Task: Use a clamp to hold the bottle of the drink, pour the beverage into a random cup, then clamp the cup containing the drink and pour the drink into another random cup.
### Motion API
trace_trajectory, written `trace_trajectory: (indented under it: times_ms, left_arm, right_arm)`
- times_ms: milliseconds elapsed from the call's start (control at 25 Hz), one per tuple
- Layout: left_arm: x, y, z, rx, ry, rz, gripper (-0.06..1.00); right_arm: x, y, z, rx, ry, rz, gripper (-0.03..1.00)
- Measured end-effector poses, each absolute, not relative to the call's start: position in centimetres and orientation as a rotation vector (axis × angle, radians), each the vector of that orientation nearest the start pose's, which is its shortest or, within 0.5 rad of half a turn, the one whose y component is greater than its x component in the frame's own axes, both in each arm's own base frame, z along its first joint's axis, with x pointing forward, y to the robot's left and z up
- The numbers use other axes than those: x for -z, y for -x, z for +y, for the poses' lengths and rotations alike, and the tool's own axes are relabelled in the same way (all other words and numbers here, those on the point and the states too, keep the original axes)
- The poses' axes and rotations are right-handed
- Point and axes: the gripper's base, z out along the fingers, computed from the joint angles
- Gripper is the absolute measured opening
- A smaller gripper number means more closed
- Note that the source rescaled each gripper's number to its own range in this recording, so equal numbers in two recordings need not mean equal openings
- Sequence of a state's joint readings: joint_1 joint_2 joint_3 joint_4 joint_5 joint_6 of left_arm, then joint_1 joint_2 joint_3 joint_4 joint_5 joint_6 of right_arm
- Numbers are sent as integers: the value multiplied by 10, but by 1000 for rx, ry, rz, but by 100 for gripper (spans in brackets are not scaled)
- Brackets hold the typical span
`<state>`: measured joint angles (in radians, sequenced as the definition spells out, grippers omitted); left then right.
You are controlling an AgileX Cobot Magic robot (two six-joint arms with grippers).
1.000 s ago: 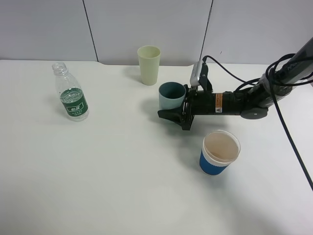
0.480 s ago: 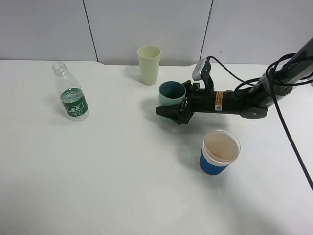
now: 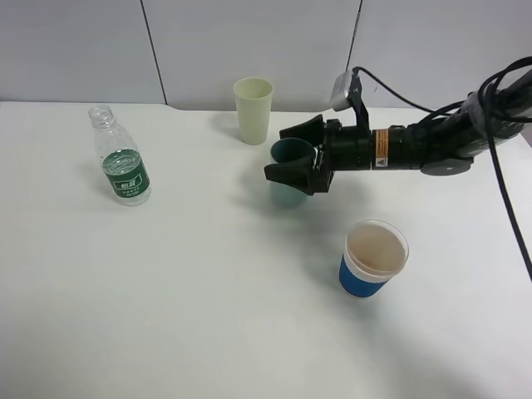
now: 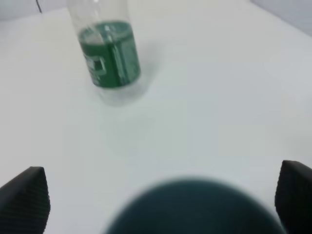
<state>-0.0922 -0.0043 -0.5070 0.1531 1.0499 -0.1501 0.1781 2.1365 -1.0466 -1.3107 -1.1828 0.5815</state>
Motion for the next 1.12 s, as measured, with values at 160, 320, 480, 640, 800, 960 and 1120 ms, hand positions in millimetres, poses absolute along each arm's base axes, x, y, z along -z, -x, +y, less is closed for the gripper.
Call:
trace_trajectory:
  times_ms: [160,320,480,640,800,960,1120]
  left_arm:
    - [-281,5,13,-28,65,2012,100]
    - [-281,5,13,-28,65,2012,100]
    - [-281,5,13,-28,65,2012,100]
    - [-281,5,13,-28,65,2012,100]
    - [-281,5,13,-28,65,2012,100]
    - [-281,5,13,-28,65,2012,100]
    - [-281,5,13,-28,65,2012,100]
  right_arm:
    - [-155,-352,145,-940,1128,1492,100]
    - [-181,-350,143,-894,1120,1508,100]
    - [-204,-348,140,-882,1055,1562,100]
    - [-226,-350,132,-755,953,1663,100]
    - [-254,-355,117,-611,699,1745,100]
    - [-283,-353,98,-456,459,1788,100]
    - [-302,-347,78,-298,271,1839,100]
